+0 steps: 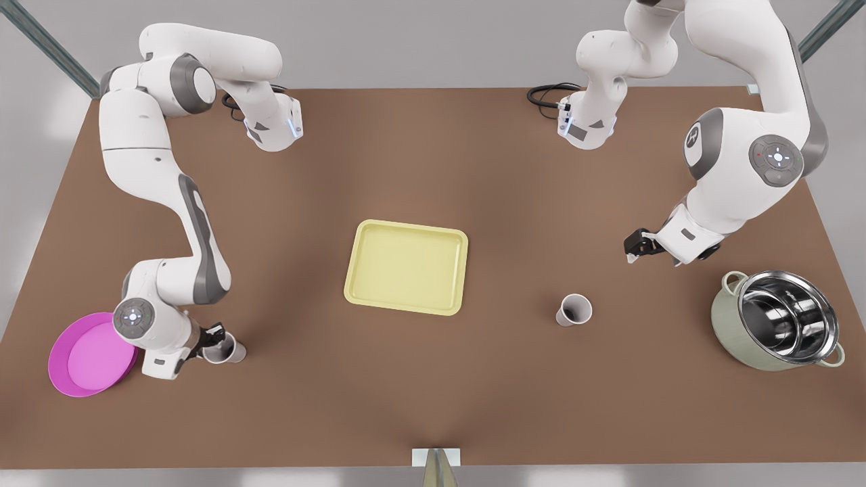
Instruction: Use the left arm to pick up the white IKEA cup from the tray and place it on the middle-left position; use the right arm to pick up the white IKEA cup from the tray and place it on the middle-right position
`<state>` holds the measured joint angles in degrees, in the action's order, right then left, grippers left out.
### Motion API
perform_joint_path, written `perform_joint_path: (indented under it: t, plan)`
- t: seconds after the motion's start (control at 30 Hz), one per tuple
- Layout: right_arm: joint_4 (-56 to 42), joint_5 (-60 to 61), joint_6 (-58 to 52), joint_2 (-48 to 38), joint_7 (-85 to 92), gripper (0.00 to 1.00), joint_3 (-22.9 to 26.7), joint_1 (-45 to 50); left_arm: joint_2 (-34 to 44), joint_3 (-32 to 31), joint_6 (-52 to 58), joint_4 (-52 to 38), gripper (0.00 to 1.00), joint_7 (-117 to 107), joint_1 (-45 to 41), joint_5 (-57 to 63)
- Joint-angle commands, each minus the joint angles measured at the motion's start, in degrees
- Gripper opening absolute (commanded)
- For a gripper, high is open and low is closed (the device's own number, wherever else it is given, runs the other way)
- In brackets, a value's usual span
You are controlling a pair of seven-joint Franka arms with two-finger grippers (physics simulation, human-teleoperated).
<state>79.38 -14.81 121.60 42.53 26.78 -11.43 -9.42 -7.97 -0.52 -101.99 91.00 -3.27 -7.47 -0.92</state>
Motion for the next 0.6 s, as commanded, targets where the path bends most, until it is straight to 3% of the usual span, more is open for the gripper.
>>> perform_joint_path:
  t: [0.0, 0.17, 0.2, 0.27, 0.3, 0.43, 0.57]
  plan:
    - [-0.19, -0.04, -0.04, -0.43, 1.08, 0.56, 0.44, 0.02, 0.06, -0.01, 0.04, -0.03, 1.0, 0.72, 0.0, 0.04]
    - [-0.28, 0.22, -0.83, -4.21, 1.08, 0.65, 0.7, -0.07, 0.14, -0.01, 0.13, -0.12, 1.0, 0.63, 0.0, 0.13]
    - [-0.28, 0.57, -1.97, -7.02, 0.73, 0.73, 0.53, 0.02, 0.14, -0.01, 0.13, -0.12, 1.0, 0.72, 0.0, 0.13]
    - [-0.28, 8.74, -14.53, -15.01, -6.64, 0.97, 0.62, -0.16, 0.06, 0.08, 0.13, -0.12, 1.0, 0.9, 0.09, 0.13]
    - [-0.28, 9.89, -23.23, -19.76, -19.12, 1.0, 0.44, -0.16, 0.06, 0.08, 0.04, -0.12, 1.0, 0.81, 0.09, 0.13]
    - [0.24, 10.41, -24.66, -21.7, -47.08, 1.0, 0.27, 0.02, 0.14, 0.08, 0.04, -0.12, 1.0, 0.81, 0.09, 0.13]
    - [11.5, 12.96, -13.23, -22.32, -49.37, 1.0, -2.37, 0.02, 0.14, -0.01, 0.13, -0.12, 1.0, 0.72, 0.09, 0.04]
